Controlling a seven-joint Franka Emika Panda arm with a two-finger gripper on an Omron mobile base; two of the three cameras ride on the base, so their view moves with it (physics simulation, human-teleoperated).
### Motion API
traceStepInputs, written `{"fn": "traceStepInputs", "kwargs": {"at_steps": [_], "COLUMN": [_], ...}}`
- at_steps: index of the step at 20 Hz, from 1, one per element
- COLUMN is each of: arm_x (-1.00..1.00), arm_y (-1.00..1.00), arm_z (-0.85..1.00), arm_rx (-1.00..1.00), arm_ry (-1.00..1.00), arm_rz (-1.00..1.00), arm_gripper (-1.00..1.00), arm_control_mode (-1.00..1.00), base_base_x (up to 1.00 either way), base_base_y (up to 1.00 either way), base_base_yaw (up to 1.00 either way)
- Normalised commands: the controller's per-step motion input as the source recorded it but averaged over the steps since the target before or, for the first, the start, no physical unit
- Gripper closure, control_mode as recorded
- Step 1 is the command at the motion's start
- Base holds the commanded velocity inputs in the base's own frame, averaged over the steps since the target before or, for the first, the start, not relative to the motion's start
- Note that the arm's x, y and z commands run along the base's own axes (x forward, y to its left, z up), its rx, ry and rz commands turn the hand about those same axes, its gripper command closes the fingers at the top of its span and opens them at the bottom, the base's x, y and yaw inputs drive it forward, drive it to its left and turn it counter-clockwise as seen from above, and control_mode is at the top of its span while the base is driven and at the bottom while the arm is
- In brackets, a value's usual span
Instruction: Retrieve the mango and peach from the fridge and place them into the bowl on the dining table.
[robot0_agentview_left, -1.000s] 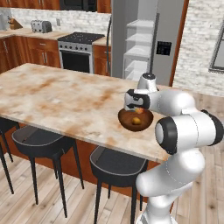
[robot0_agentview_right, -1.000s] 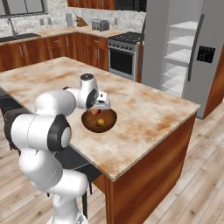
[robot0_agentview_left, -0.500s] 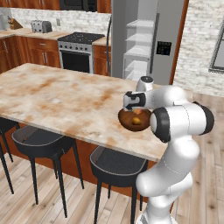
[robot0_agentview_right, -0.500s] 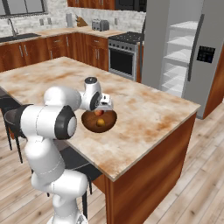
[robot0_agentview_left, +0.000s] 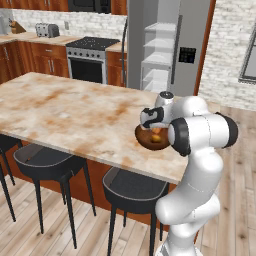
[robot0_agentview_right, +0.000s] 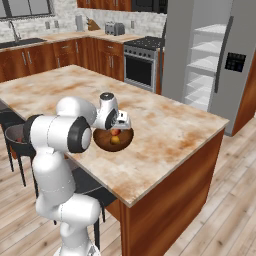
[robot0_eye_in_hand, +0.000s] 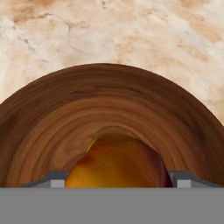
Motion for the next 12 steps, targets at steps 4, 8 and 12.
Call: {"fn": "traceStepInputs", "kwargs": {"at_steps": [4,8,12], "arm_x": [0.09,0.07,0.0], "arm_y": [0.0,0.0,0.0], "arm_z": [-0.24,-0.23,-0.23], "arm_rx": [0.0,0.0,0.0], "arm_ry": [0.0,0.0,0.0], "arm_rz": [0.0,0.0,0.0], "arm_gripper": [1.0,1.0,1.0], "arm_control_mode": [-1.0,-1.0,-1.0], "base_base_x": [0.0,0.0,0.0], "base_base_y": [0.0,0.0,0.0], "base_base_yaw": [0.0,0.0,0.0]}}
